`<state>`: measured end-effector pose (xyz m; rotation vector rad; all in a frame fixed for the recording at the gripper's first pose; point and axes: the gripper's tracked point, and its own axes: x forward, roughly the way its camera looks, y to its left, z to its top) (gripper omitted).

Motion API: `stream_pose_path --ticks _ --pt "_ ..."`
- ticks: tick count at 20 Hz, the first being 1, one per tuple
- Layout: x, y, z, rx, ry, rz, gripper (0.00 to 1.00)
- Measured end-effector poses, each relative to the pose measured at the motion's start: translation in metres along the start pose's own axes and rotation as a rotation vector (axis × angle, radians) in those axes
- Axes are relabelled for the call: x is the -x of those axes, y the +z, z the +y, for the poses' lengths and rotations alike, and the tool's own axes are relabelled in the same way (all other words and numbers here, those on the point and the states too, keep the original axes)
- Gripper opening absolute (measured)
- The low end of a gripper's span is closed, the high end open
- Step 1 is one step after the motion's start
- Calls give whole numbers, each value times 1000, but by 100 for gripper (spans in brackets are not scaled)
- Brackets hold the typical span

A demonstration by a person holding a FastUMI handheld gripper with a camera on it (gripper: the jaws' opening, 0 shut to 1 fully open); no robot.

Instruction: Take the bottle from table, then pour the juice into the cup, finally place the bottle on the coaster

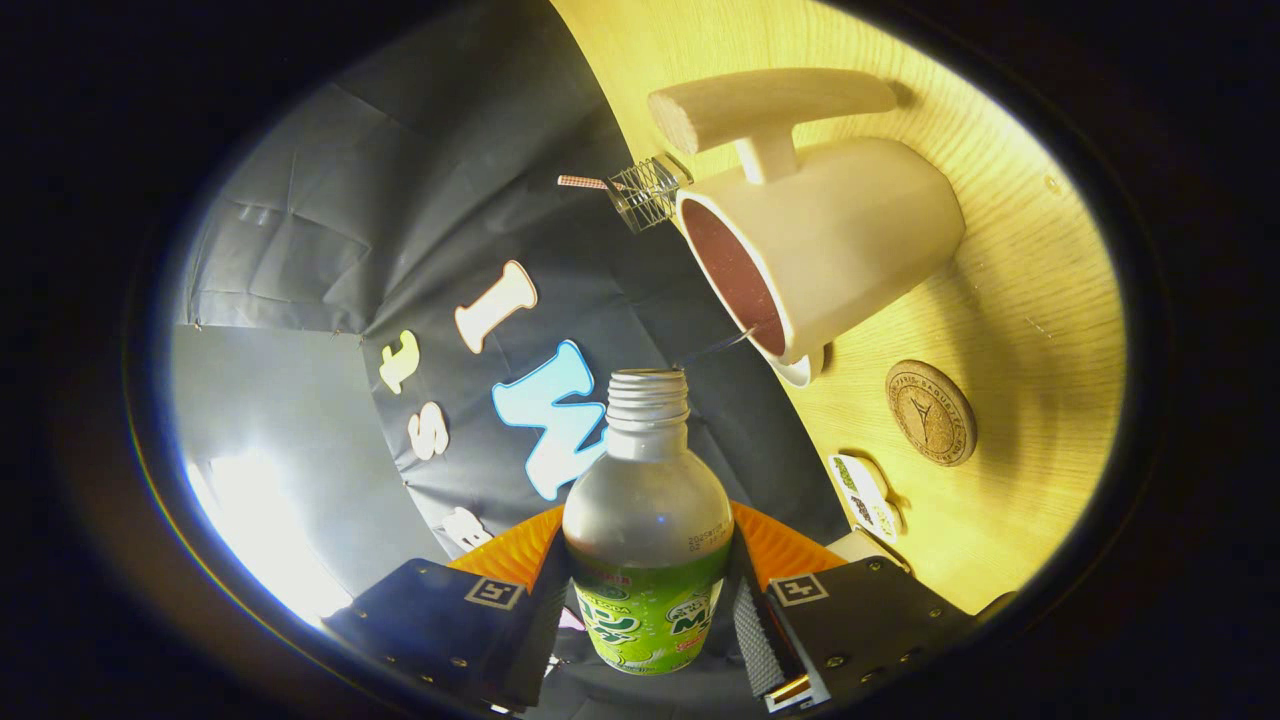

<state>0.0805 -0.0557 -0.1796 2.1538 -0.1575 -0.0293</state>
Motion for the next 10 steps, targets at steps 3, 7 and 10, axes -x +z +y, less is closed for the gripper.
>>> stream_pose_path --ticks 3,7,10 --pt "-1 4 -2 6 -2 -2 74" --pt "0 15 -3 9 -4 -15 74" --pt "1 22 -4 15 -5 -24 74"
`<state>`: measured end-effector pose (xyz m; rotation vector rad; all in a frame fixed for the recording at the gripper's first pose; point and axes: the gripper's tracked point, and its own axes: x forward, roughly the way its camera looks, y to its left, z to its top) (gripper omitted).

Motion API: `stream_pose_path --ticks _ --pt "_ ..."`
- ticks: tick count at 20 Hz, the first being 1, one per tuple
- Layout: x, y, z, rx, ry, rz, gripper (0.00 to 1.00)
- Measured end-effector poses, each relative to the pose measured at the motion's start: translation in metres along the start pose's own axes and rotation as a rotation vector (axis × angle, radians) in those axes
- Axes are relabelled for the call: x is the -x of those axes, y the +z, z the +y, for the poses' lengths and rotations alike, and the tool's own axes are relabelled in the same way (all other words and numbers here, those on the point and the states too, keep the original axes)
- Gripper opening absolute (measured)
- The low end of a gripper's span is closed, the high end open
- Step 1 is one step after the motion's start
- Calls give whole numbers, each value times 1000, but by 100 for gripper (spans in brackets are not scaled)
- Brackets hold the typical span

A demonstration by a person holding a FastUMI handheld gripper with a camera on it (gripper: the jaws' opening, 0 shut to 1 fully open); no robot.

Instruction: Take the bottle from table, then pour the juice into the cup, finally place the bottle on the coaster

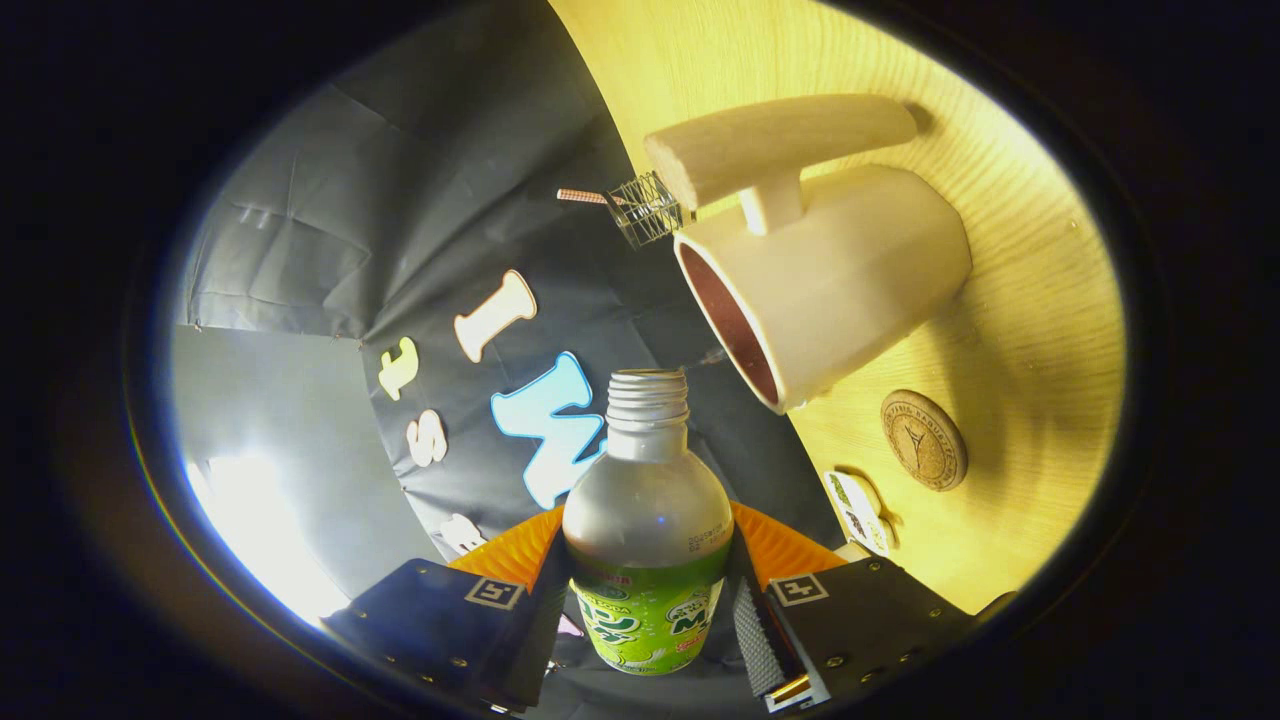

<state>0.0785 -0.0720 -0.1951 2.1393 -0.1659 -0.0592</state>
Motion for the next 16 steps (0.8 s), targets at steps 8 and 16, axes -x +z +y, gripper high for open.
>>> stream_pose_path --ticks 8,16 --pt "-2 8 -4 5 -8 -8 74" --pt "-1 15 1 111 -12 -11 74"
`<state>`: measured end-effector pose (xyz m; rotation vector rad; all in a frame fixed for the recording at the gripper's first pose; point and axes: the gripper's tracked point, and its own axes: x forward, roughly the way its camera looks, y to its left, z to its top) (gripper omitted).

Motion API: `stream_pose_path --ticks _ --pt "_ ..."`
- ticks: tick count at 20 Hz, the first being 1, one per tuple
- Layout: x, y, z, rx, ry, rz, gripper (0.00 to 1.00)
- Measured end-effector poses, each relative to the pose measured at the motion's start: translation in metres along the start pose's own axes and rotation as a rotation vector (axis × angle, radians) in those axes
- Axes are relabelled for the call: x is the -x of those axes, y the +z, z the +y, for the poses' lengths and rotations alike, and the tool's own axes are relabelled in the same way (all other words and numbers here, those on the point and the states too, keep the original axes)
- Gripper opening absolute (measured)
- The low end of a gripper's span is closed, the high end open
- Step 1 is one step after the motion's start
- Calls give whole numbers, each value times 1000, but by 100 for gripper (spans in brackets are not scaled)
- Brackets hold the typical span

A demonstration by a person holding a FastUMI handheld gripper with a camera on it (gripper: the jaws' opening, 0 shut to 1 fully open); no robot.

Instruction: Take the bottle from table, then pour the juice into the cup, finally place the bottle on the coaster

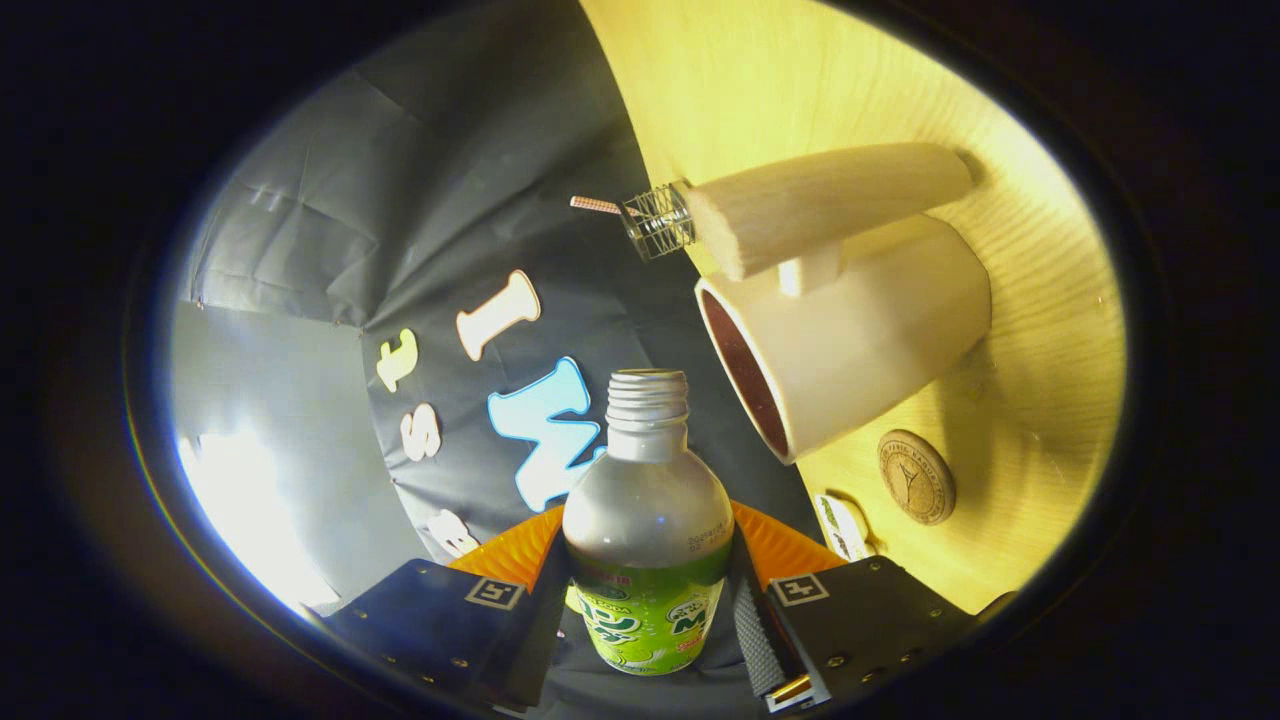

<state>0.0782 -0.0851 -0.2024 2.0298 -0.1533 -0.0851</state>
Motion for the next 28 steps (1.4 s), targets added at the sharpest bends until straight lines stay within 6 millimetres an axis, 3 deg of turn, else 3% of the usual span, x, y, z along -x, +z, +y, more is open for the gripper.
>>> stream_pose_path --ticks 7,17,23,28 --pt "-4 0 5 196 -13 41 74" --pt "5 -3 22 379 4 59 74" --pt "8 1 36 499 24 51 74" --pt "6 -7 54 643 51 41 74"
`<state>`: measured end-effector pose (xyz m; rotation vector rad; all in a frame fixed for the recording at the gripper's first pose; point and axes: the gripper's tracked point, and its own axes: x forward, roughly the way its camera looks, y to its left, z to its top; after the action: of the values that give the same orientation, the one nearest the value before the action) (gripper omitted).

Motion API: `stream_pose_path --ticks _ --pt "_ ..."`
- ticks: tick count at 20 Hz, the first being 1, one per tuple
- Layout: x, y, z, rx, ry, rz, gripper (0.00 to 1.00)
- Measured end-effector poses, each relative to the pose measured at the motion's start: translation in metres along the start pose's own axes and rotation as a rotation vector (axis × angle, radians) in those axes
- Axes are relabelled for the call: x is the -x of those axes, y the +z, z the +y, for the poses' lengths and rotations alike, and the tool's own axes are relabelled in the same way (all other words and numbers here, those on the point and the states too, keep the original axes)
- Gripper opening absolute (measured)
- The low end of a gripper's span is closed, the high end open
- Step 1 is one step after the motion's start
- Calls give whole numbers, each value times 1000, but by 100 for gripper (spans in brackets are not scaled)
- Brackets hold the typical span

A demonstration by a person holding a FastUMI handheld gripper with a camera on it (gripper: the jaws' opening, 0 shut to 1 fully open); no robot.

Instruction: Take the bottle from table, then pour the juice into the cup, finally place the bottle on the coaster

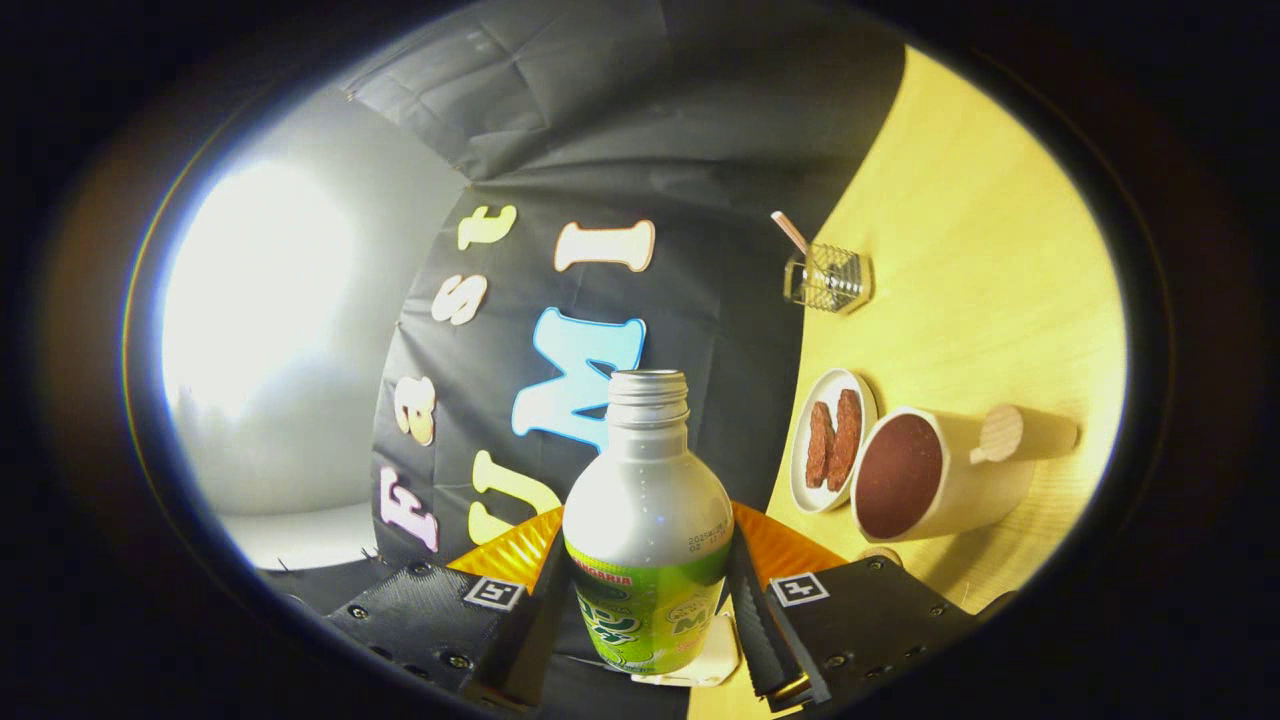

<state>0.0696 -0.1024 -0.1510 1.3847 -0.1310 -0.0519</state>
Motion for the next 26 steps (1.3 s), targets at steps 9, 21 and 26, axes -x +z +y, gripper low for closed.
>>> stream_pose_path --ticks 9,21,26 --pt "-20 -22 16 364 -15 37 74" --pt "-29 -49 43 1006 -121 41 75" --pt "-22 -57 51 1299 -185 19 75"
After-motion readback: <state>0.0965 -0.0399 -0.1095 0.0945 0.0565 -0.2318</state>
